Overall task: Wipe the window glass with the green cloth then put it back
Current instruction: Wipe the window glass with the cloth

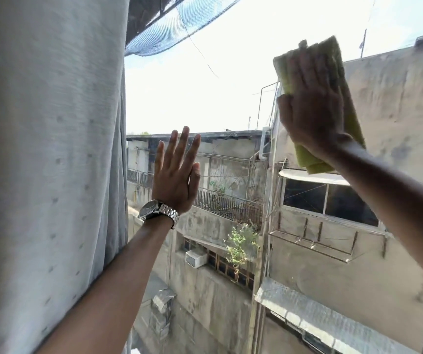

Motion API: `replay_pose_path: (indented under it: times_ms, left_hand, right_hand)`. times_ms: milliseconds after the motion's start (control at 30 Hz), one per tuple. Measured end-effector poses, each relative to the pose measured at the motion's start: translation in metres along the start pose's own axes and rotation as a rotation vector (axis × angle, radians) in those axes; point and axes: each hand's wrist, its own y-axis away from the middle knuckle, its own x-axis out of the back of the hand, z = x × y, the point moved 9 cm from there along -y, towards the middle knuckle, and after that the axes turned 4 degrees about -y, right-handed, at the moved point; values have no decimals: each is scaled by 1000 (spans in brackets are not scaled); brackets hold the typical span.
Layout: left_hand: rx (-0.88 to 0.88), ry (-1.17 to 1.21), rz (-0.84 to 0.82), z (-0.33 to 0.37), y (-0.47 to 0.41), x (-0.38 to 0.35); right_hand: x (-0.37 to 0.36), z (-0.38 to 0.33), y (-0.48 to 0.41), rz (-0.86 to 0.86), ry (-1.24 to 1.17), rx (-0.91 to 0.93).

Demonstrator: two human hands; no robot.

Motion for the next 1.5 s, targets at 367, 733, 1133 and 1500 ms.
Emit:
replay_pose_path:
  times_ms: [367, 733, 1133, 1500]
  left_hand:
    - [1, 2, 34, 1, 2, 3]
    - [1, -8, 48, 3, 1, 4]
    - [-19, -24, 63, 5, 3, 6]
    - [-5, -25, 61, 14, 3, 13]
  right_hand:
    - [-61, -40, 239, -505, 148, 813]
    - [3, 48, 53, 38, 29, -163]
    - [-14, 77, 172, -182, 265, 412]
    - [-55, 2, 242, -322, 131, 585]
